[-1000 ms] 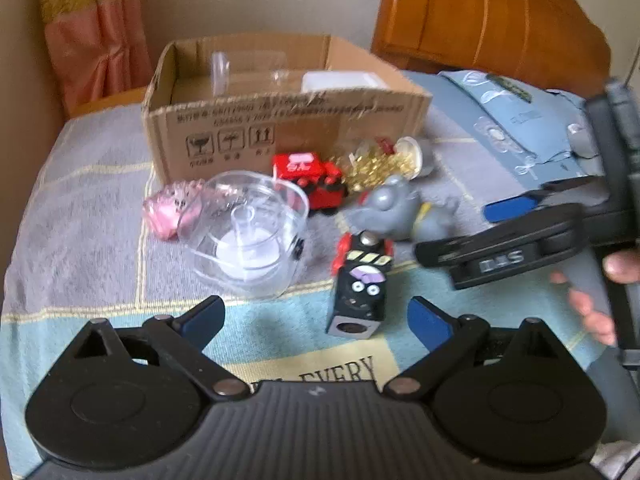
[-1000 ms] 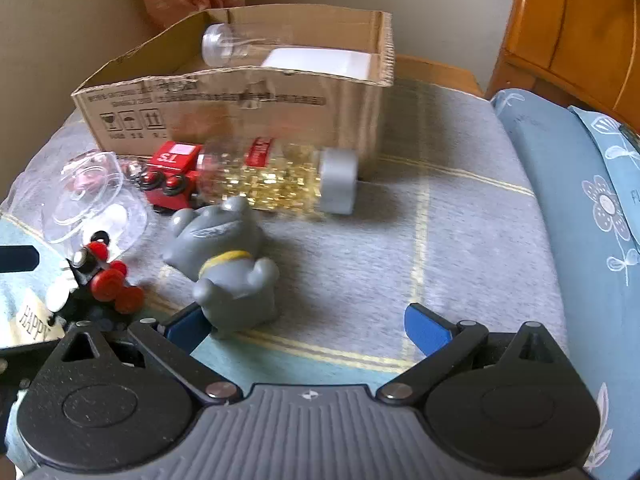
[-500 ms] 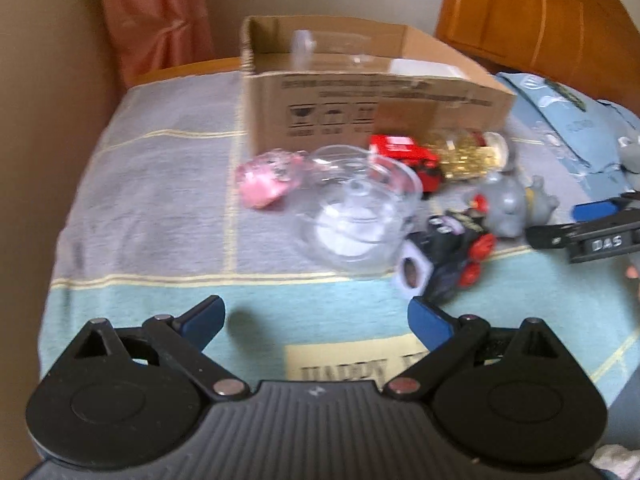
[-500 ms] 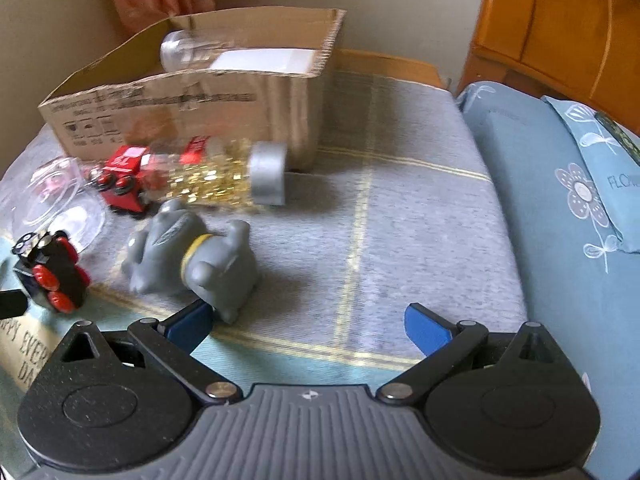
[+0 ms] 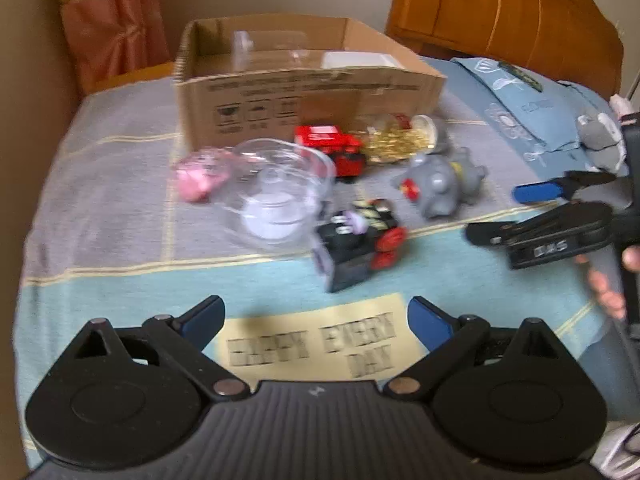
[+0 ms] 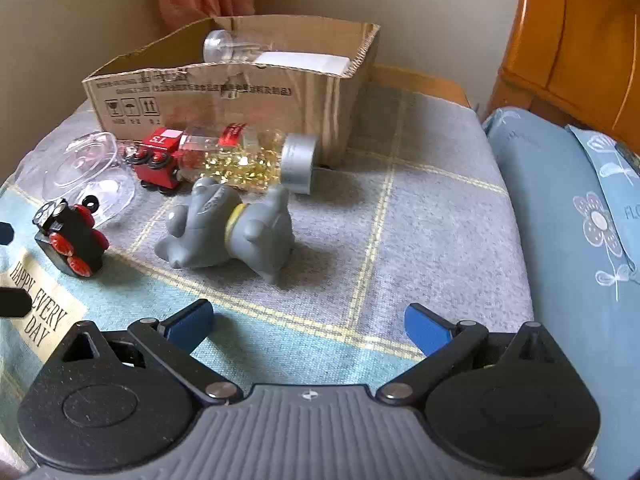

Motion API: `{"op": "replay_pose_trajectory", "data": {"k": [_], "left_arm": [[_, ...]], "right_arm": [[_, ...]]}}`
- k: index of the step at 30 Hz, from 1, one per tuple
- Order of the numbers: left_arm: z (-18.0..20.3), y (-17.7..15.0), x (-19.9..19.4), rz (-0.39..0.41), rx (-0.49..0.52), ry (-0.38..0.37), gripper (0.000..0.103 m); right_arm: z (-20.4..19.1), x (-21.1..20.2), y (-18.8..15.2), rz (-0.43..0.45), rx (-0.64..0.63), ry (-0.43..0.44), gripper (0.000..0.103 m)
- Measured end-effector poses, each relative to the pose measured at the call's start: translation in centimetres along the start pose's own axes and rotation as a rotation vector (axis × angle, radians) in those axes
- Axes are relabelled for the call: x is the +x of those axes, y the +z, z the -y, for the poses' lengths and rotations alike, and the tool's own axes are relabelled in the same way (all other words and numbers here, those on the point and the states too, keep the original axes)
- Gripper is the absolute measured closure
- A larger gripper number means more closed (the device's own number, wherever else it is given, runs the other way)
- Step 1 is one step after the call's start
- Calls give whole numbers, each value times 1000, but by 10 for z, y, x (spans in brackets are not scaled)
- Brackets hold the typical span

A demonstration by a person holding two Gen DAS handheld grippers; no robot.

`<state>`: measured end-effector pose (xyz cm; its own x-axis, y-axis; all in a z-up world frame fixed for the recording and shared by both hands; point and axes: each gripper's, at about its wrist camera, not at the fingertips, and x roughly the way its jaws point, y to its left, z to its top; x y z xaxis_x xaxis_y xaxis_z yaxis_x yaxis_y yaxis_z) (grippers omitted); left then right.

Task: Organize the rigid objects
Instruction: 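Withdraw both tools from the box back over the remaining items, then grasp the black-and-red toy train with the left tool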

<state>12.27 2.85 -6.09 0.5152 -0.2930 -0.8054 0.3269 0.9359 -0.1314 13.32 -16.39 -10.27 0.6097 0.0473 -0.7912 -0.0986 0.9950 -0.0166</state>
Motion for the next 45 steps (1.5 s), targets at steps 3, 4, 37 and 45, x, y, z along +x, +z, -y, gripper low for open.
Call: {"op": "replay_pose_trajectory", "data": {"k": [3, 4, 37, 45], "left_arm": [[9, 6, 6, 2, -26, -6, 6], [12, 8, 8, 8, -38, 0, 6], [0, 4, 10, 20, -130, 27, 52], [2, 6, 15, 59, -15, -6, 51]], "right_arm": [[-1, 1, 0, 16, -4, 4, 0], [-2, 1, 0, 21, -6, 6, 0], [-25, 5, -4, 94, -70, 59, 0], [-46, 11, 9, 79, -89, 74, 0]]}}
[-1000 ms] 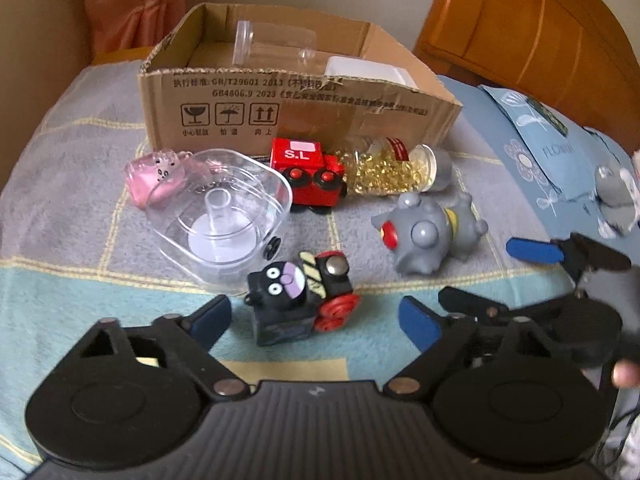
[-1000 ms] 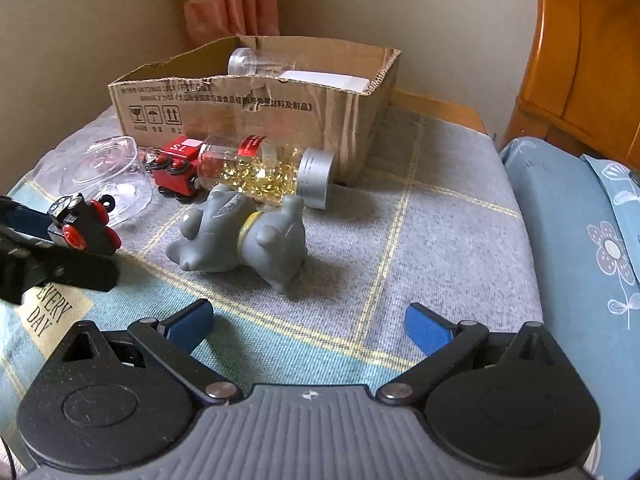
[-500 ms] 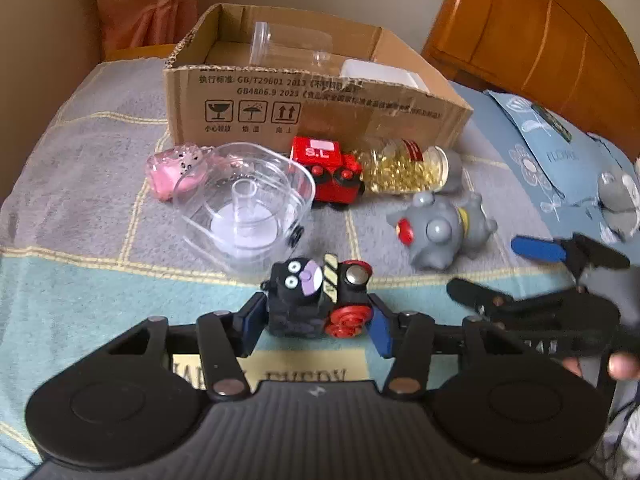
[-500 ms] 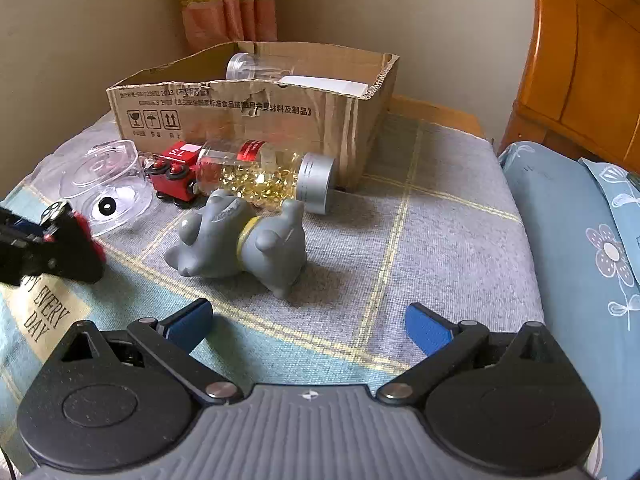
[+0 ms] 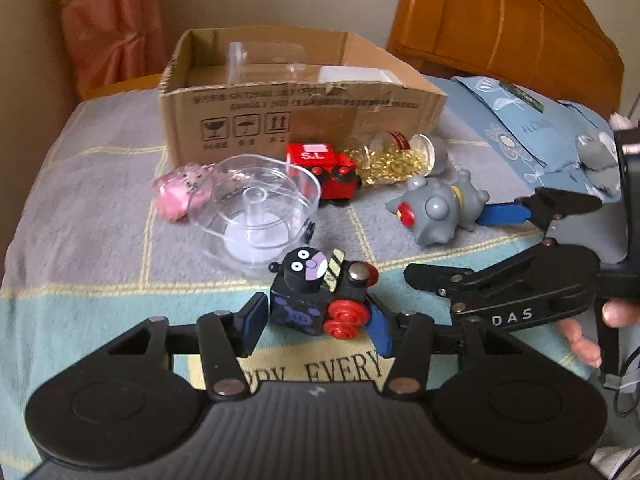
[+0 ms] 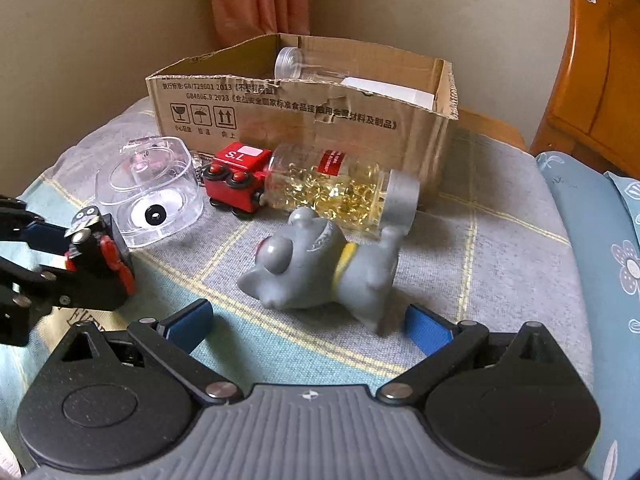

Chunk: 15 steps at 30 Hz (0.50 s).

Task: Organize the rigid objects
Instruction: 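Grasp the black-and-red toy train with the left tool, then grasp the grey rubber figure with the right tool while the left tool holds the train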

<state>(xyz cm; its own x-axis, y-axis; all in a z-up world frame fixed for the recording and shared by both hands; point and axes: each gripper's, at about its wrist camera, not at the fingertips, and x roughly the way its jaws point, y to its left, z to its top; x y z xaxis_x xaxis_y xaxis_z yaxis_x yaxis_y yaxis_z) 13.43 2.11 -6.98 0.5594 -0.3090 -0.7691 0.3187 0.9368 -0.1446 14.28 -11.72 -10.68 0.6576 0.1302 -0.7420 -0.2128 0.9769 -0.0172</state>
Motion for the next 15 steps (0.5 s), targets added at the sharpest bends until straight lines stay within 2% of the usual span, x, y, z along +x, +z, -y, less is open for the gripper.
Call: {"op": "replay_pose_trajectory", "data": {"k": [8, 15], "left_arm": [[-4, -2, -1, 10, 32, -44, 55], [-22, -10, -11, 16, 29, -8, 55]], "right_arm": [[-2, 0, 0, -7, 6, -5, 0], [-11, 12, 12, -2, 20, -19, 0]]}}
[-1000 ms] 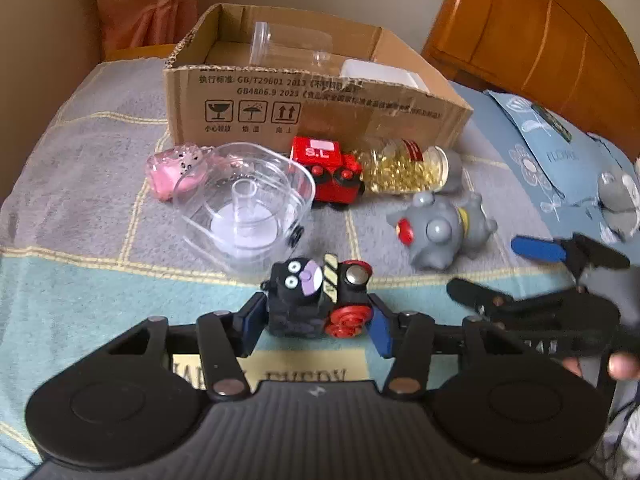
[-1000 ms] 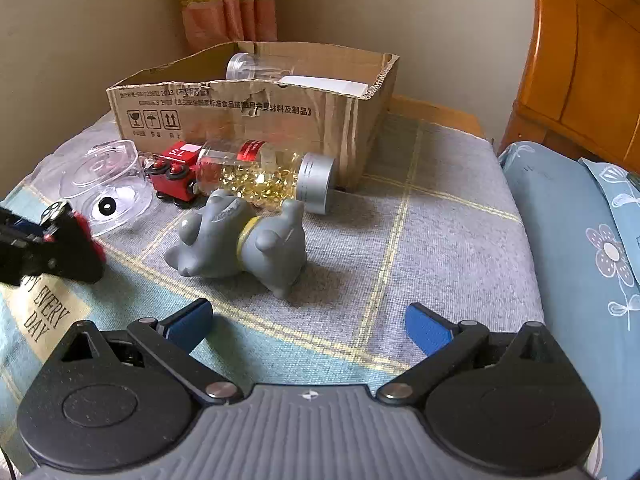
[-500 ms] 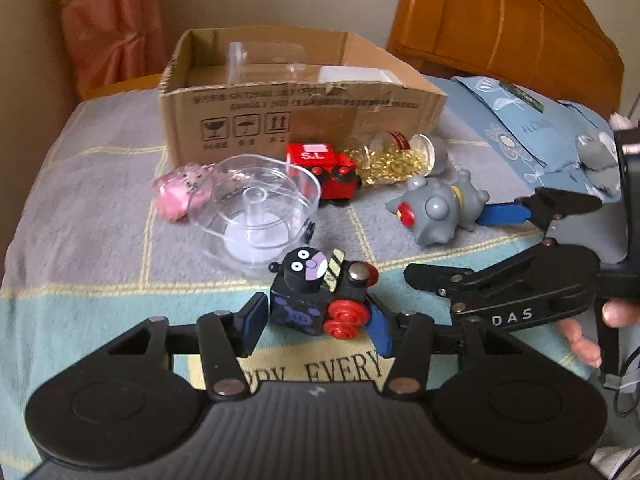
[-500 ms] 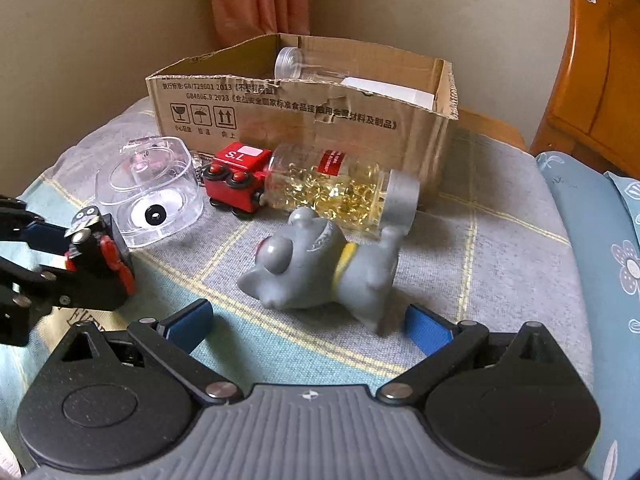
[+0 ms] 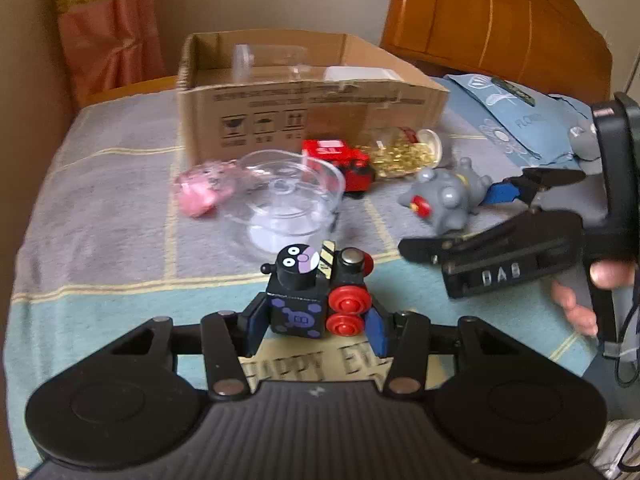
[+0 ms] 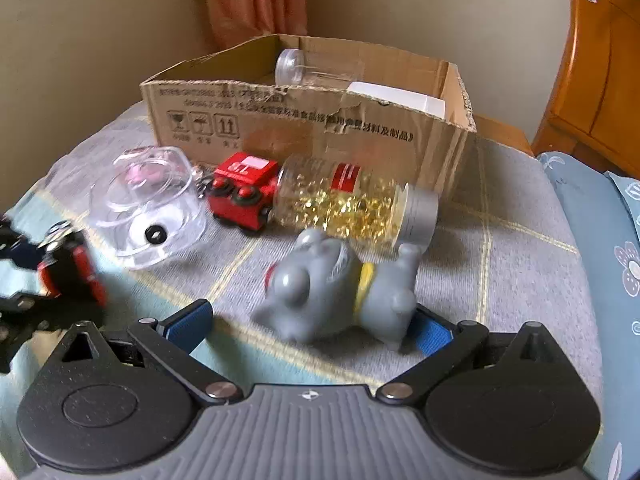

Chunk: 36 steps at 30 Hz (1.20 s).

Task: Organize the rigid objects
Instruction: 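Grasp the grey rubber figure with the right tool while the left tool holds the train, then carry the train and grey figure into the cardboard box and open both tools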

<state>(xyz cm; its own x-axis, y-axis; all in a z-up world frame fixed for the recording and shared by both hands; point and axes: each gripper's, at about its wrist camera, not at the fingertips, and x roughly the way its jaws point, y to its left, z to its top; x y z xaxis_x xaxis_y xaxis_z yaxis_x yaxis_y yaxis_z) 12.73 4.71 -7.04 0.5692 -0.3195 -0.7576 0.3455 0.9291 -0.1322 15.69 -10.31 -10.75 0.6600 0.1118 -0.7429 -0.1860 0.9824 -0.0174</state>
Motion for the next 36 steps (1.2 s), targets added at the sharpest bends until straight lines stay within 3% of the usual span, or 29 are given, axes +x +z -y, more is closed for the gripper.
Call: {"op": "replay_pose_trajectory", "data": {"k": [12, 20, 36], "left_arm": [[-6, 1, 6, 6, 9, -8, 54], [-6, 3, 8, 16, 0, -7, 55], [3, 22, -22, -37, 104, 0, 55]], "right_arm": [[6, -1, 10, 5, 8, -68, 1], [1, -4, 13, 2, -26, -73, 24], [15, -36, 19, -28, -149, 13, 26]]}}
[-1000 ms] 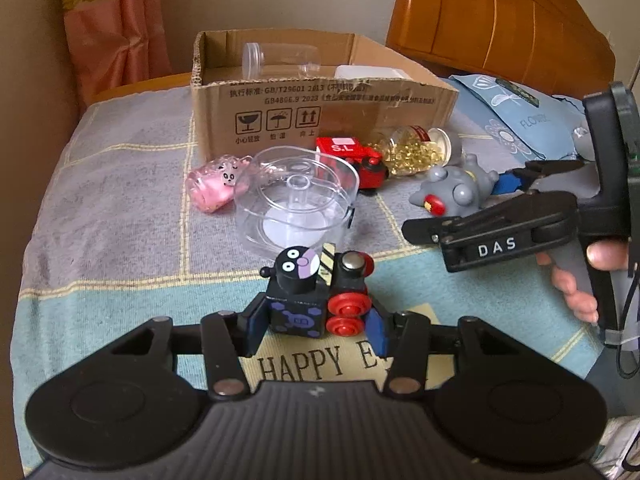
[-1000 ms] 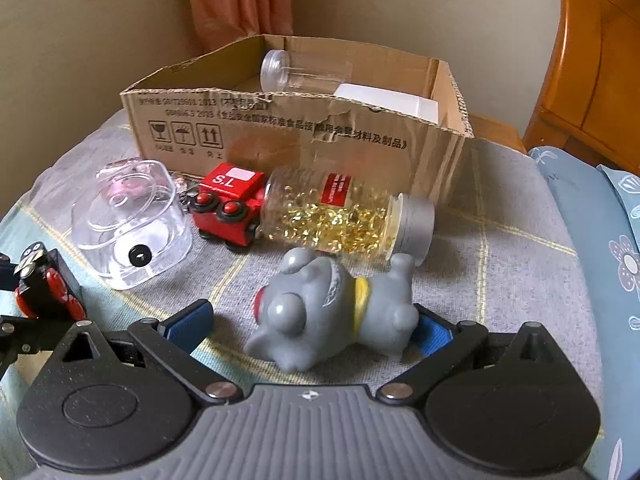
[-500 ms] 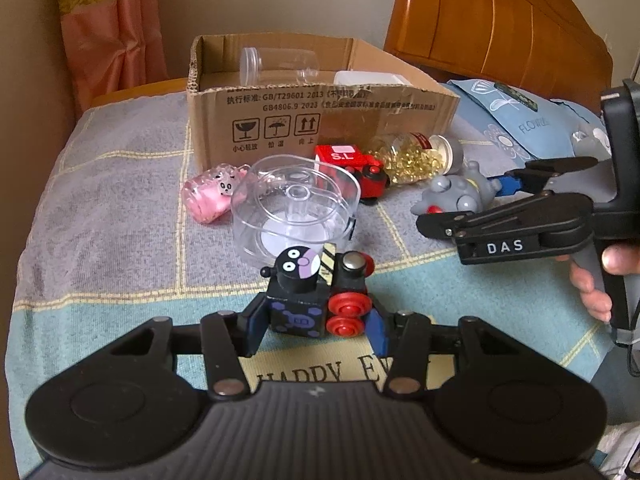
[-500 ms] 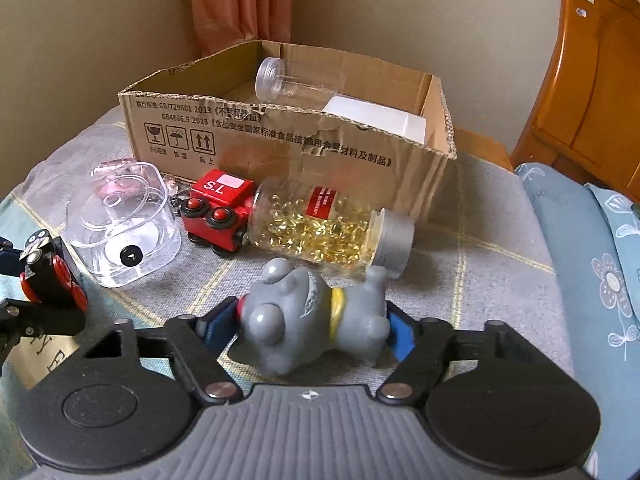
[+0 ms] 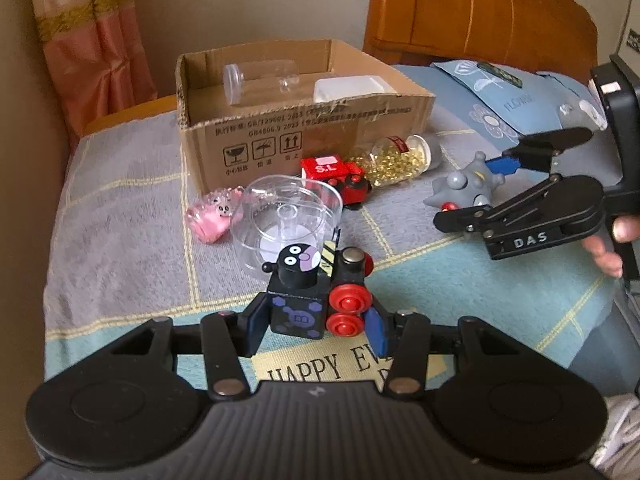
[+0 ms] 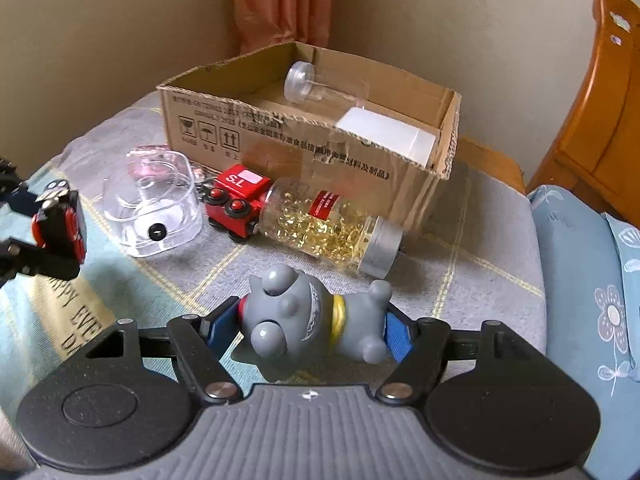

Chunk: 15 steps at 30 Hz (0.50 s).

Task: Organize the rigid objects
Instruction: 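Carry the train and grey figure into the cardboard box and open both tools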

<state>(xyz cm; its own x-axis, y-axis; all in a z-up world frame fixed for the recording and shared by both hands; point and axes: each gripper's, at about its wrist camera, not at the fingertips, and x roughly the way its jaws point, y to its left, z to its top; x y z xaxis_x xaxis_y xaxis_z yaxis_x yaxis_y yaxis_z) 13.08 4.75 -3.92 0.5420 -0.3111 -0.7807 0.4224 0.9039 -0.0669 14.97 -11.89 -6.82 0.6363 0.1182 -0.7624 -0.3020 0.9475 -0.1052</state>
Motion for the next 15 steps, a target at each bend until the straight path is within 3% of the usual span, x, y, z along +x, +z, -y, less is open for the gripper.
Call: {"op": "replay_pose_trajectory", "data": {"k": [8, 15], "left_arm": [[1, 31, -23, -22, 47, -32, 55], [-6, 79, -29, 5, 67, -29, 55]], "right_arm": [[10, -31, 22, 43, -31, 81, 26], [19, -48, 54, 105, -34, 117, 26]]}}
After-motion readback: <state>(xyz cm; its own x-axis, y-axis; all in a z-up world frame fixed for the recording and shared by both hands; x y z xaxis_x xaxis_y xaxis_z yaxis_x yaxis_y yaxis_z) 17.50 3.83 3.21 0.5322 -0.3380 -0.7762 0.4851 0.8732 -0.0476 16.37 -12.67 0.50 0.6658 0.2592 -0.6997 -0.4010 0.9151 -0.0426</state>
